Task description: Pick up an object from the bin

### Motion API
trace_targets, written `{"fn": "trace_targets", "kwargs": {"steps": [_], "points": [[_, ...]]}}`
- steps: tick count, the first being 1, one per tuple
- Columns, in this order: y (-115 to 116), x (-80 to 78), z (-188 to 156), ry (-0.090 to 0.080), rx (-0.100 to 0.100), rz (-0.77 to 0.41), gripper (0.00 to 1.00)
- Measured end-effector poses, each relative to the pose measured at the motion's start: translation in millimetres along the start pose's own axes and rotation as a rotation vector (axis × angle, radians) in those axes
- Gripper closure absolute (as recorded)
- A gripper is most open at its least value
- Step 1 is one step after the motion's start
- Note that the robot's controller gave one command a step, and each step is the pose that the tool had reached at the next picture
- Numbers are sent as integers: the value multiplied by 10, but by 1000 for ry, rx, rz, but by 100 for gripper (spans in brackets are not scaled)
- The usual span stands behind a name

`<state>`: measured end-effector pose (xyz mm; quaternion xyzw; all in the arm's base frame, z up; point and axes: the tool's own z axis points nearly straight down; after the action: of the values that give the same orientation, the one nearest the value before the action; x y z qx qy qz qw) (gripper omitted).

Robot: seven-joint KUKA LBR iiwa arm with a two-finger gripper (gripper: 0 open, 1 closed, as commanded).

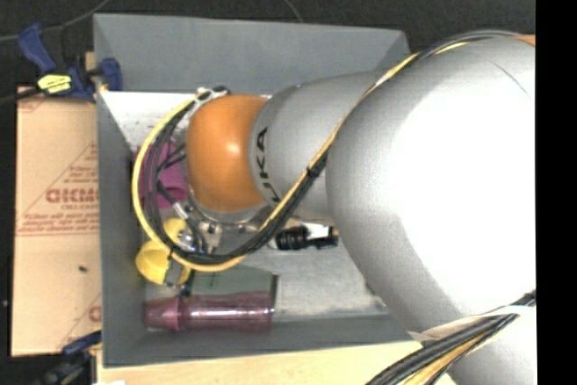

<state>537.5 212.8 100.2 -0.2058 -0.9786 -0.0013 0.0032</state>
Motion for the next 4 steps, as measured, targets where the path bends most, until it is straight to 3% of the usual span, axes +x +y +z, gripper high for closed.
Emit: {"fn": "trace_targets", "kwargs": {"steps": [1, 2, 4], "points": [[80, 31, 199, -9, -2, -512, 0], [5, -331, 227, -18, -12, -646, 100], [-4, -322, 204, -15, -11, -646, 100]]}}
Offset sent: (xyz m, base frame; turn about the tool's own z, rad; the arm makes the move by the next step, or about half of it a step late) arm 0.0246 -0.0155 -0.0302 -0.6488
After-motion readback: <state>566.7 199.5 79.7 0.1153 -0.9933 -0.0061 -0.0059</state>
